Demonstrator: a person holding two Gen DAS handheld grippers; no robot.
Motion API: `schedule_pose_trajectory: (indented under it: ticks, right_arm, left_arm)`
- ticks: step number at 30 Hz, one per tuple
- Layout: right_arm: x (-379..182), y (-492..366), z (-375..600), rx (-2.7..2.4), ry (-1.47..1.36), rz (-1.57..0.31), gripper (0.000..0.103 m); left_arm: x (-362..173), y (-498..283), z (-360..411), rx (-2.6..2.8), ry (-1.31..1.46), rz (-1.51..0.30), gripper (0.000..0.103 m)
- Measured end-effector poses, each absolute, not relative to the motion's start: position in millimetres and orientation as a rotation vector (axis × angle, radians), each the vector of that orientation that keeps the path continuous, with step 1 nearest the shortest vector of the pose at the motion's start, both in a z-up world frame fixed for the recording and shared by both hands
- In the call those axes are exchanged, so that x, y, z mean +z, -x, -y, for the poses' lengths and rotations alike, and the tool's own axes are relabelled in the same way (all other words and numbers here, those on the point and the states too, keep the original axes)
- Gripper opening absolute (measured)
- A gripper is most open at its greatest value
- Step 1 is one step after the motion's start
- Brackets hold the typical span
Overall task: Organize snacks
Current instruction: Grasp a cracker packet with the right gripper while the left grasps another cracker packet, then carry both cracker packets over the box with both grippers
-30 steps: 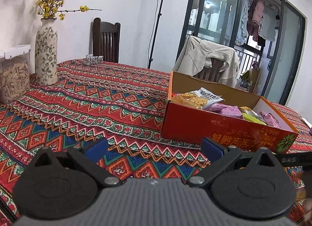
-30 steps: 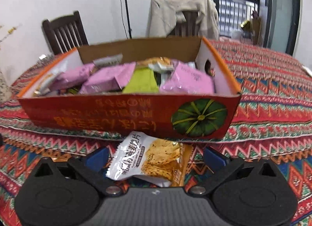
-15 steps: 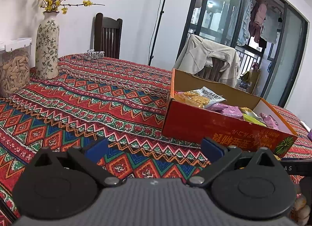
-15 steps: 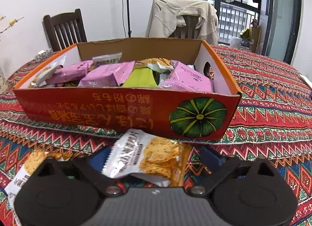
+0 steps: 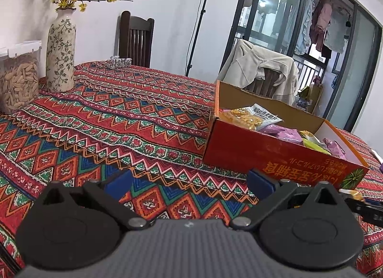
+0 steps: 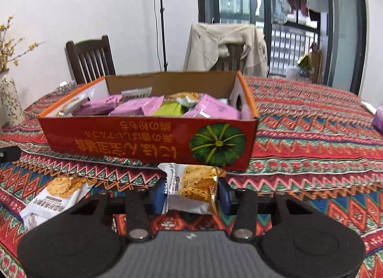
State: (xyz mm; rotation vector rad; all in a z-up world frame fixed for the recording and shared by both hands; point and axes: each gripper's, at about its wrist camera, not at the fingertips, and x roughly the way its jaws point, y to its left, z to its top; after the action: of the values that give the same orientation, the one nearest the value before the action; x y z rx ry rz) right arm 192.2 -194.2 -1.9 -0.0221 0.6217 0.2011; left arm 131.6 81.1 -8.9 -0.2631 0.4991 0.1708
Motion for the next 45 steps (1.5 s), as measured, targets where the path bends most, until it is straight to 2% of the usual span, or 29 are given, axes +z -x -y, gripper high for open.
schedule_pose_trajectory:
  ticks: [9, 22, 37, 38, 41, 42, 44, 45]
  right_arm:
    - [11.3, -158.8, 216.5, 0.147, 0.0, -0.47, 0.044]
    - [7.1, -159.3, 225.7, 0.149, -0.063, -0.459, 0.044]
    - [5.8, -157.8, 228.0, 0.158, -0.088, -0.453, 0.044]
    - [5.9, -157.6, 228.2, 0.159, -0.089, -0.452, 0.044]
    - [6.0, -157.1, 229.4, 0.165, -0.093, -0.453, 0.044]
    - [6.2, -156.4, 229.8, 0.166, -0.093, -0.453, 0.044]
    - [6.3, -156.4, 229.8, 0.169, -0.095, -0.453, 0.044]
    - [6.2, -156.2, 229.9, 0.17, -0.095, -0.453, 0.044]
  left_arm:
    - [-10.9, -137.5, -72.5, 0.16, 0.224, -0.54, 0.103]
    - [5.8, -150.3, -4.2, 0.056, 0.114, -0.623, 0.103]
    - [-12.8, -182.8, 54.7, 0.117, 0.043, -0.766, 0.103]
    - [-14.2, -183.9, 56.8, 0.12, 0.039, -0.772, 0.102]
    - [-17.6, -186.3, 61.0, 0.126, 0.027, -0.79, 0.09]
    - [-18.9, -187.2, 61.9, 0.128, 0.026, -0.798, 0.082]
    - [-20.0, -187.6, 62.1, 0.129, 0.031, -0.799, 0.078]
    - [-19.6, -187.2, 62.2, 0.125, 0.034, -0.796, 0.073]
